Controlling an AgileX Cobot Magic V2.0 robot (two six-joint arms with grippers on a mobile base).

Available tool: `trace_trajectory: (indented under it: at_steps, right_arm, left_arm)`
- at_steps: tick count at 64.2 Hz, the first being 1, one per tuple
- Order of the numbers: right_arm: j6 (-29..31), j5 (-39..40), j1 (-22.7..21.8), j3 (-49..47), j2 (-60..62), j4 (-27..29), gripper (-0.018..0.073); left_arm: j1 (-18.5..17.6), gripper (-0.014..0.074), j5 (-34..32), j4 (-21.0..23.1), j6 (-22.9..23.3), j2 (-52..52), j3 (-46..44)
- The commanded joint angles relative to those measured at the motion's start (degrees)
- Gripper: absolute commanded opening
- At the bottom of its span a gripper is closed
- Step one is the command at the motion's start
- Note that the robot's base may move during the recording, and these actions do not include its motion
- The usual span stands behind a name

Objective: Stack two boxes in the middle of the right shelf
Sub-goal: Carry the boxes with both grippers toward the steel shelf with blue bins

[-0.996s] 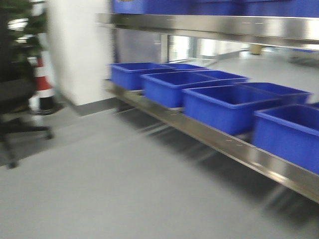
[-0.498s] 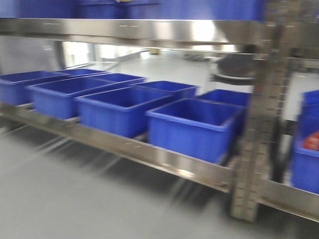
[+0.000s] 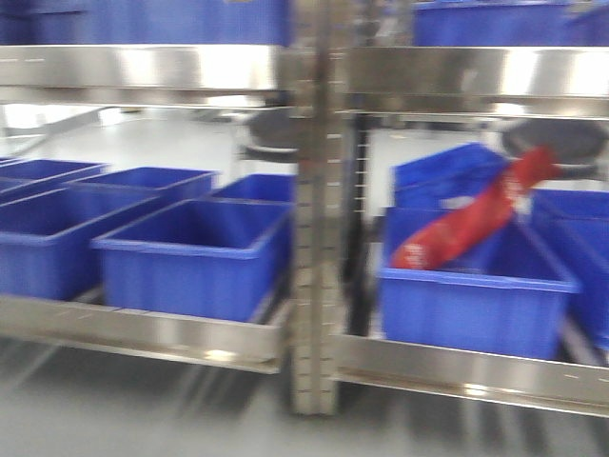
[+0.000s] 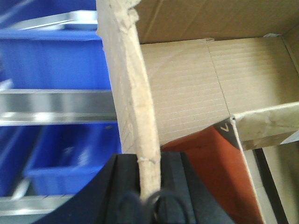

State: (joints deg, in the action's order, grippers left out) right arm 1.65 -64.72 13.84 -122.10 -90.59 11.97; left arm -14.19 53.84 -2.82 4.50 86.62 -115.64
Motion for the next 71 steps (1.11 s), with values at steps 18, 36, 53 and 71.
trace_trajectory:
  at_steps: [18, 36, 53, 71]
  right_arm:
    - [0.37, 2.6, -0.63, -0.63, 0.96, -1.55, -0.0154]
    - [0.37, 2.6, -0.63, -0.63, 0.96, -1.55, -0.0154]
    - [0.37, 2.6, -0.63, -0.63, 0.96, -1.55, -0.0154]
    - [0.37, 2.6, -0.63, -0.63, 0.96, -1.55, -0.0154]
  left_arm:
    - [0.19, -0.0111, -2.91, -2.61, -0.84, -0.69, -0.52]
    - [0.19, -0.0111, -2.91, -2.61, -0.84, -0.69, -0.52]
    - [0.19, -0.0111, -2.91, -2.72, -0.84, -0.69, -0.52]
    - [0.19, -0.0111, -2.91, -2.72, -0.84, -0.69, -0.52]
